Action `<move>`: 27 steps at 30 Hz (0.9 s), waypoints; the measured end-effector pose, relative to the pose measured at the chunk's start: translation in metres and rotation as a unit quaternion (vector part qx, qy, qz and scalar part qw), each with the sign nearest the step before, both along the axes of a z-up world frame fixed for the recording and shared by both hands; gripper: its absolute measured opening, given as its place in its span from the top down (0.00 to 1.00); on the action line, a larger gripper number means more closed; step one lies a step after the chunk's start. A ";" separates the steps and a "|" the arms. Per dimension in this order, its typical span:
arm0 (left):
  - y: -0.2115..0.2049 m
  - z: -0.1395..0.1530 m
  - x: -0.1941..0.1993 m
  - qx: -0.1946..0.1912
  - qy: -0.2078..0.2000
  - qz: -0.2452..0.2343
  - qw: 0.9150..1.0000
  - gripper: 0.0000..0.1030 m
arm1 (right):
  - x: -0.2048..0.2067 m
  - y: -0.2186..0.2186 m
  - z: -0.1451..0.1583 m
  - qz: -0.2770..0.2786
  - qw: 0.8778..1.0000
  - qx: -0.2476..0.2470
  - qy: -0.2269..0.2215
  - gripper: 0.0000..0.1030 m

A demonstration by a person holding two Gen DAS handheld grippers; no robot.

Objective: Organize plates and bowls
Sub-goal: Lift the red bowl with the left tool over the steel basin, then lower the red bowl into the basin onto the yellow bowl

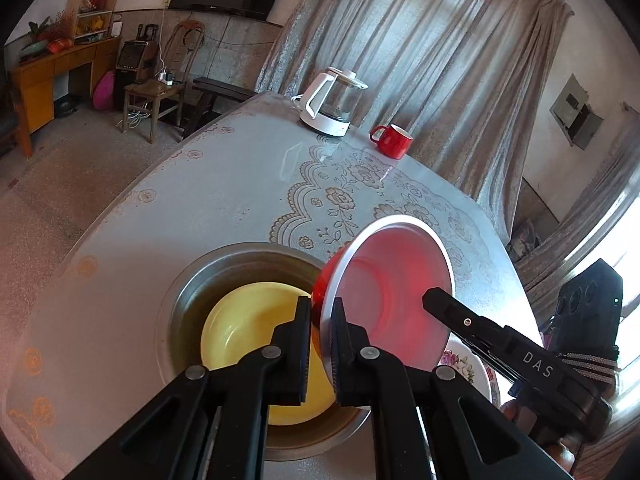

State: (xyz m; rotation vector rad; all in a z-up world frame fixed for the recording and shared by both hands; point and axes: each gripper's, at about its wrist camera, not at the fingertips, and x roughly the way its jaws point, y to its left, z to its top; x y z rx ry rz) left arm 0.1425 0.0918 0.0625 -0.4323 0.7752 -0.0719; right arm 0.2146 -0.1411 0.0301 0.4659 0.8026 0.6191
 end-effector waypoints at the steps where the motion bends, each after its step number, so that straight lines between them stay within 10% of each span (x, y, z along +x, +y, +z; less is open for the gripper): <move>1: 0.004 -0.003 -0.003 -0.001 0.001 0.003 1.000 0.92 | -0.002 0.005 -0.001 0.006 1.000 -0.002 0.001 0.91; 27: 0.034 -0.050 -0.012 0.006 0.052 0.043 0.998 0.92 | -0.014 0.057 -0.035 0.045 0.996 -0.067 0.028 0.81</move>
